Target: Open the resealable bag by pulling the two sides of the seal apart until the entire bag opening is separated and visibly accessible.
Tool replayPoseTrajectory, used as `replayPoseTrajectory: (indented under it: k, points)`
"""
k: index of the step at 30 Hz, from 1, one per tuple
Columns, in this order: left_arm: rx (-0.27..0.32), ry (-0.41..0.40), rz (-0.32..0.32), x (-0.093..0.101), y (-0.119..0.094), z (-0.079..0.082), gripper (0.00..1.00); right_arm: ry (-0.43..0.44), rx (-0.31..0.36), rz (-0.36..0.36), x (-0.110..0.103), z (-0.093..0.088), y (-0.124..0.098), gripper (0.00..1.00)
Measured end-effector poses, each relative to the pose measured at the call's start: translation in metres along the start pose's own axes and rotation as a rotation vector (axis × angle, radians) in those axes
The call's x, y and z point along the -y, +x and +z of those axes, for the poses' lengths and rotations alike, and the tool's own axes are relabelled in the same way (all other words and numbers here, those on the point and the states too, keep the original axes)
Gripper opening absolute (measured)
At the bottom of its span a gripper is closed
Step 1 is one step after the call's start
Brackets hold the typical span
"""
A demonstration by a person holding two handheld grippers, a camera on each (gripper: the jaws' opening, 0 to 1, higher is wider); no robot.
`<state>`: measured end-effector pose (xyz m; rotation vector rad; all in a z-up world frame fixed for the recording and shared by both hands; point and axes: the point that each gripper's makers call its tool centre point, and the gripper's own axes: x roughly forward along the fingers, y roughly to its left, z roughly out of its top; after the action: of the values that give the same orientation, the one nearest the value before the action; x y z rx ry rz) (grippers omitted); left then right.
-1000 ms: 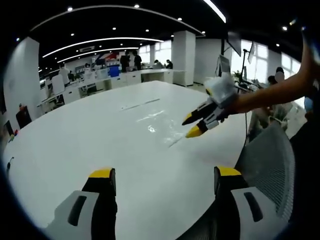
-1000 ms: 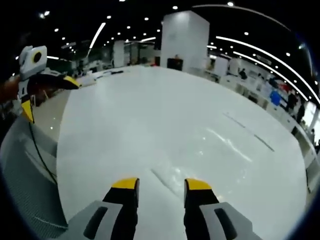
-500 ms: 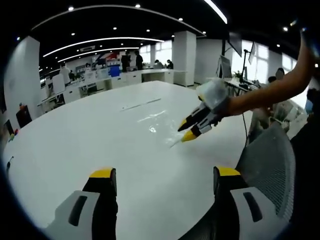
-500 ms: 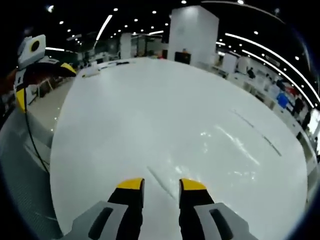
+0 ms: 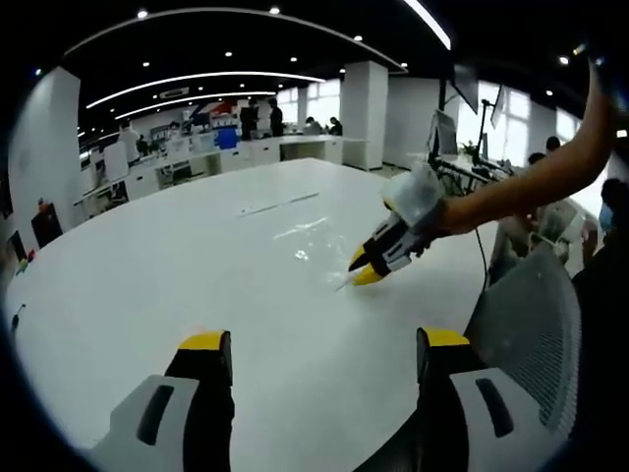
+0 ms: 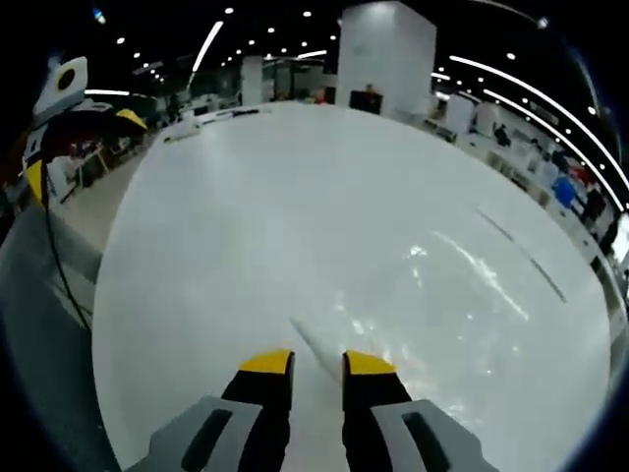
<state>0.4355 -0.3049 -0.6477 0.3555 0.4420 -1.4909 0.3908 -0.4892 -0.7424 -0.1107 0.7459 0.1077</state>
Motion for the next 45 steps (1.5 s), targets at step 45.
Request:
replayPoseTrajectory:
  k: [45]
  points:
    - [-0.003,-0.033,-0.005,-0.005,0.012,0.001,0.7,-0.044,-0.082,0.173,-0.026,-0.02,0.017,0.01]
